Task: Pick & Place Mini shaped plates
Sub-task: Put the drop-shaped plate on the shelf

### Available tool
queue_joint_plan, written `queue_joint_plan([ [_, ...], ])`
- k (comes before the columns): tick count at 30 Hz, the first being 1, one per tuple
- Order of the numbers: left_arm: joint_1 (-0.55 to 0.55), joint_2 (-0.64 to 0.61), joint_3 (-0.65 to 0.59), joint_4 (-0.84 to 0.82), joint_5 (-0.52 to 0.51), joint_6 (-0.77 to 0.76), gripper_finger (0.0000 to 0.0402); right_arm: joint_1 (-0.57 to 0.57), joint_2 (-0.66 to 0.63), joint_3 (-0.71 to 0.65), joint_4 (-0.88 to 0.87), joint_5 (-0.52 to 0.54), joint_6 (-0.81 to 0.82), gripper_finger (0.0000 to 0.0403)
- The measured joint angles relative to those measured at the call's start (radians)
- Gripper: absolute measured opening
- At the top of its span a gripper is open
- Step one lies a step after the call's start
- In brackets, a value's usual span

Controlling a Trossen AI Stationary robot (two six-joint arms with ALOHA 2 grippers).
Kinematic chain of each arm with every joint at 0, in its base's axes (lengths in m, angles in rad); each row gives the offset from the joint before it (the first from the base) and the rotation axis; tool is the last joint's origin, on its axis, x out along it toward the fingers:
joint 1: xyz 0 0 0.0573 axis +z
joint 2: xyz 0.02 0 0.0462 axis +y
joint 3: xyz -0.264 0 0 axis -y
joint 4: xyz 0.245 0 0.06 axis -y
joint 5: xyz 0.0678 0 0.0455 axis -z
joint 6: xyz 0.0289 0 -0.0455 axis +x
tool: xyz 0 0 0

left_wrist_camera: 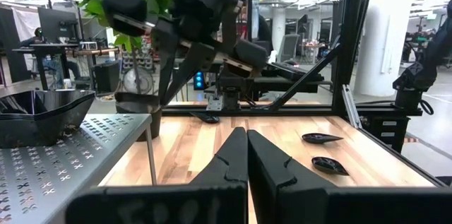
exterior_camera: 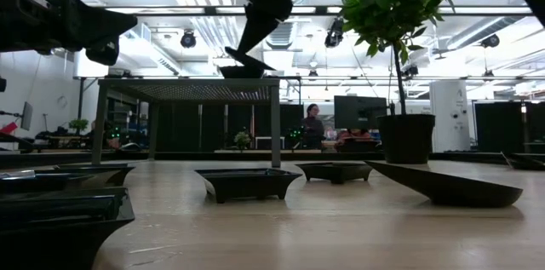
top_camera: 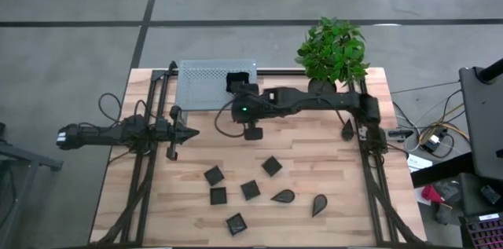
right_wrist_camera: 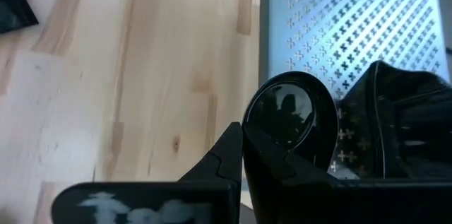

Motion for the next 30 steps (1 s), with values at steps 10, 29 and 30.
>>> queue_joint_plan([
  [10,0.0,0.002,0.0,0.0,0.0,0.0,0.0,-0.024,0.163,0.294,-0.213,0.003,0.003,0.0008],
  [29,0.0,0.003,0.0,0.0,0.0,0.0,0.0,-0.094,0.255,0.403,-0.286,0.005,-0.05,0.0008],
  [30,0.0,0.003,0.0,0.0,0.0,0.0,0.0,-0.098,0.255,0.403,-0.286,0.002,-0.051,0.0008],
])
